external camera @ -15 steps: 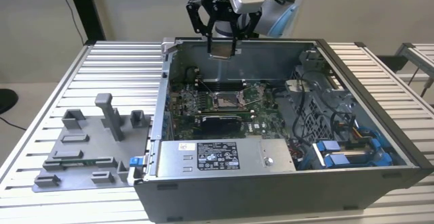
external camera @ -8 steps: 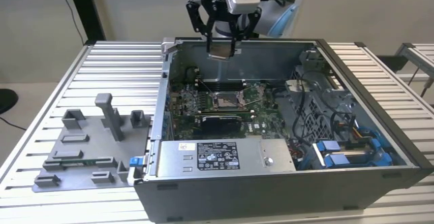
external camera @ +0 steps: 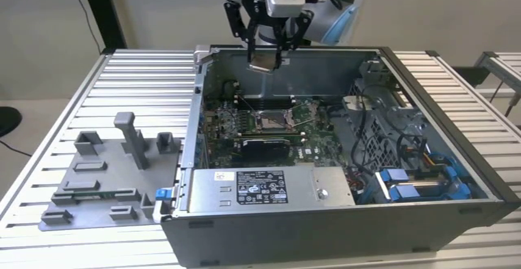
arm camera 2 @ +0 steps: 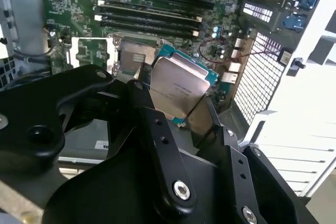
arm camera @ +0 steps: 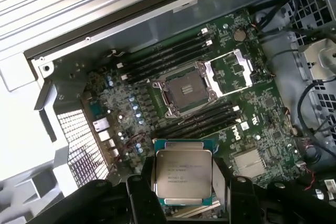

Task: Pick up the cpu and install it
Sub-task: 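Place the cpu into insertion slot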

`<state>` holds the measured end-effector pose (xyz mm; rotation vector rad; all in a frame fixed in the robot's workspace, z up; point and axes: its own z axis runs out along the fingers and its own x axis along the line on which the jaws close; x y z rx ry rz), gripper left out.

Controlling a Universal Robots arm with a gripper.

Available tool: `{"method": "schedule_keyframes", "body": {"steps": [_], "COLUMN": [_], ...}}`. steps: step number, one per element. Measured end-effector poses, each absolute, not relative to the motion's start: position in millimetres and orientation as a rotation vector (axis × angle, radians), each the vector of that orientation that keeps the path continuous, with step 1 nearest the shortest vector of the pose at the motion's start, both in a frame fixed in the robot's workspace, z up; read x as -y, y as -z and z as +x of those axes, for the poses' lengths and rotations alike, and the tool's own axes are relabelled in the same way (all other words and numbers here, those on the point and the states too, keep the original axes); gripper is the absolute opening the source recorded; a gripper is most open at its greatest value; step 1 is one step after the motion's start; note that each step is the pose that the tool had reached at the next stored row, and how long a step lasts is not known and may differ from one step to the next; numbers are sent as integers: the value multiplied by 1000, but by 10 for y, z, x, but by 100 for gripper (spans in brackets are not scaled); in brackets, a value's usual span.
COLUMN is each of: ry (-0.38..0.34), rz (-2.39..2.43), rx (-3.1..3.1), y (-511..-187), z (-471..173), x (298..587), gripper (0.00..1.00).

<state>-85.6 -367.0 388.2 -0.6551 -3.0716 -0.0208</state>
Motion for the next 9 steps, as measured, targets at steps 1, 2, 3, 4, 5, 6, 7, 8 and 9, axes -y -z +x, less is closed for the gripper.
{"method": "schedule_keyframes", "body": {"steps": [1,2,3,4,5,6,7,8,9], "ry": [21,21,21,21,21,21,21,21,21], "rz": [-673,-690,-707,-725,-742,-759,-776,-791,-807], "rx": [3068,3064,3060,3056,3052,3048,3044,3040,3036], "y": [-3881,-3880,-3880,-3879,-3878,-3878,-3877,-3877,-3876], "z": [-856,-856,-856,-855,-855,-856,-856,-856,-855], "x": [3670,3671,3671,3671,3671,3671,3671,3671,3670], "gripper": [0,0,0,0,0,0,0,0,0]}}
